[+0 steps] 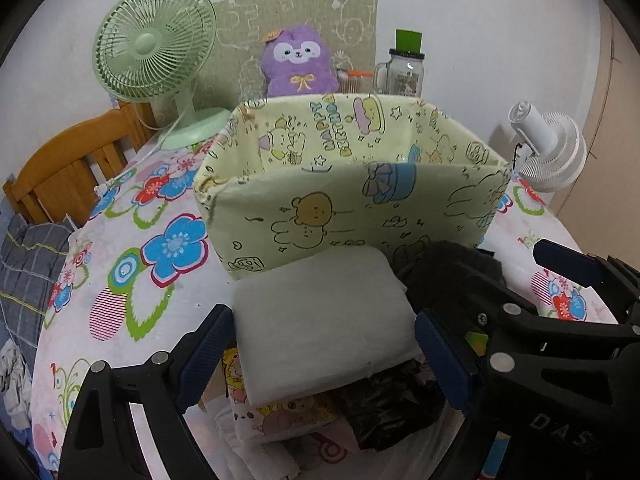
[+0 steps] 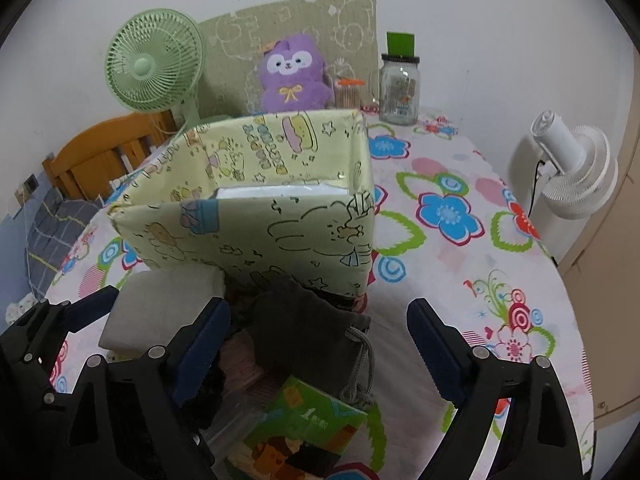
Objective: Organize soft objects
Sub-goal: 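Grasp the white folded pad with the left tool while the right grasps the grey sock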
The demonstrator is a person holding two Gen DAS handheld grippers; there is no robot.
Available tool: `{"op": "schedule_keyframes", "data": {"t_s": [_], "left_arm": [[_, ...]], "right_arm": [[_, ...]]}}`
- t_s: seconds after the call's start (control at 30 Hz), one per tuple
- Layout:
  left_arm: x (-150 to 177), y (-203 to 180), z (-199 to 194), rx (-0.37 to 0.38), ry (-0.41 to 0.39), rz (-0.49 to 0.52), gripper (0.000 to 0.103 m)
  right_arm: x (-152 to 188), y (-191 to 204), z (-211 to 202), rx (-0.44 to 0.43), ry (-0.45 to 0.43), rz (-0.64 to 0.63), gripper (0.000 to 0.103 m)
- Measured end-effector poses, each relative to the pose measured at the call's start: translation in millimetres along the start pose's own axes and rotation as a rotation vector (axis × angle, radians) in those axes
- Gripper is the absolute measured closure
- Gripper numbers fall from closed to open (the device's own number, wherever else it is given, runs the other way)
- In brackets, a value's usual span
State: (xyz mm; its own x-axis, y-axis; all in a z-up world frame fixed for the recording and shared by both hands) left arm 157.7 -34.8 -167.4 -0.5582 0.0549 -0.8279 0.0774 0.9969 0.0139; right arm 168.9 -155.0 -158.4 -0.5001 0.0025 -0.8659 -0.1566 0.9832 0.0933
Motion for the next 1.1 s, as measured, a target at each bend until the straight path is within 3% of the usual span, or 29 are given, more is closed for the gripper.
{"op": "schedule_keyframes", "data": {"t_s": [0.23, 0.5, 0.87, 1.1], "left_arm": [[5, 1, 12, 0.012, 0.023, 0.003, 0.009], [15, -3, 22, 0.001, 0.054, 0.044, 0.012], [9, -2, 20, 0.016, 0.041, 0.021, 0.013], [0, 1, 10, 0.025, 0.008, -0.007, 0.019]], "right_arm": [[9, 0, 19, -0.002, 0.049, 0.025, 0.011], [24, 6, 39, -0.015, 0.127, 0.032, 0.024], [21, 7, 34, -0.034, 0.105, 0.038, 0.06], [12, 4, 24, -0.031, 0.072, 0.051, 0.067]]}}
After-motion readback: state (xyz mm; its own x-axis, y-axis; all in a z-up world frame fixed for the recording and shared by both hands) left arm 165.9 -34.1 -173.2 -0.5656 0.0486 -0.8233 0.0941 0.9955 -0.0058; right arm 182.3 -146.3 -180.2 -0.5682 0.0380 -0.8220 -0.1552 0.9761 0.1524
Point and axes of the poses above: each gripper's, at about its wrist camera, not at the fingertips, and z roughly the way its jaws point, y to its left, x to its underside, the point moved 7 cm from there along z, roughly the way its jaws point, and after that the axes turned 15 degrees about -y, right-handed, at the moved point
